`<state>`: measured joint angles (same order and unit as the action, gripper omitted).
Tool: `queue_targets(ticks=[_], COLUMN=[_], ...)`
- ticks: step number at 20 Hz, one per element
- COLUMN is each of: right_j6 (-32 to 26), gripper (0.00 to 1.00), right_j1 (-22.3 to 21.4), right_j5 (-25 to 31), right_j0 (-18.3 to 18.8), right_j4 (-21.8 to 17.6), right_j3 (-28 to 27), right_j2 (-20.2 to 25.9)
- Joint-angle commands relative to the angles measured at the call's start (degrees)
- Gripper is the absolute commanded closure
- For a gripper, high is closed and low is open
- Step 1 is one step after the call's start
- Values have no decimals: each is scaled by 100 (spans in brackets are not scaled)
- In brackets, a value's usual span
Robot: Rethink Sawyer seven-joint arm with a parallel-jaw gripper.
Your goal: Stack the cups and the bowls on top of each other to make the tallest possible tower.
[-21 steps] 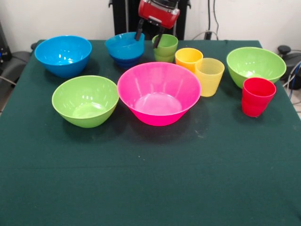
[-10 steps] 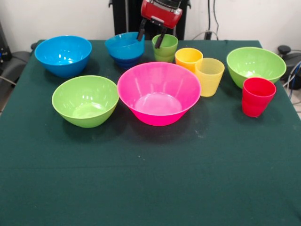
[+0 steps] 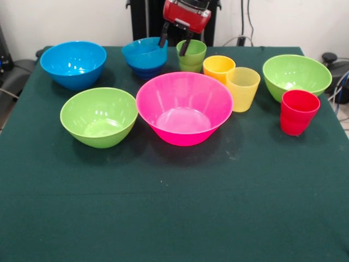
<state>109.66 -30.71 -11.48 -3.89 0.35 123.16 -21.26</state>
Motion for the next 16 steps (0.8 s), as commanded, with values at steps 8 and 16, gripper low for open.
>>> queue_targets(ticks=[8, 16], right_j6=[845, 800], gripper=[0, 0], right_j1=[-162, -379], right_j5=[1103, 1739], right_j0=[-381, -719], right_j4=[543, 760], right_j3=[-482, -716], right_j2=[318, 126])
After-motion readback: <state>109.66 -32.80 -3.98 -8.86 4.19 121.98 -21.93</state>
